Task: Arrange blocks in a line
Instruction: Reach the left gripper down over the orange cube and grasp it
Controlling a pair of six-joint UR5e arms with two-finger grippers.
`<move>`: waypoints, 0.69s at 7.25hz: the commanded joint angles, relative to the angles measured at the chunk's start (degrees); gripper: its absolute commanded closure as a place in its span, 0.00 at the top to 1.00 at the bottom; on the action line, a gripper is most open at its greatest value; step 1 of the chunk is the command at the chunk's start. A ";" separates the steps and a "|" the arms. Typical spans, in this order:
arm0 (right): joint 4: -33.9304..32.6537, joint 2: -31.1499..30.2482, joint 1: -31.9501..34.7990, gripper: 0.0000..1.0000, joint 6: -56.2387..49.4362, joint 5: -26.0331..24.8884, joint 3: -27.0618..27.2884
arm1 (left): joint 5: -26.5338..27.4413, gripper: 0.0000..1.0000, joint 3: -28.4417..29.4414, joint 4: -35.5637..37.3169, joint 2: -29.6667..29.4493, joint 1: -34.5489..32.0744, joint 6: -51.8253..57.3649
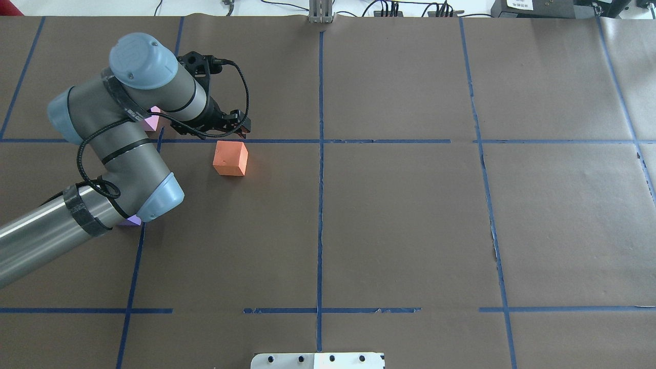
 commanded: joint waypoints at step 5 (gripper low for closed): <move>0.00 0.00 0.00 1.00 0.00 0.00 -0.02 | 2.82 0.59 5.42 -2.72 -0.22 4.34 -1.82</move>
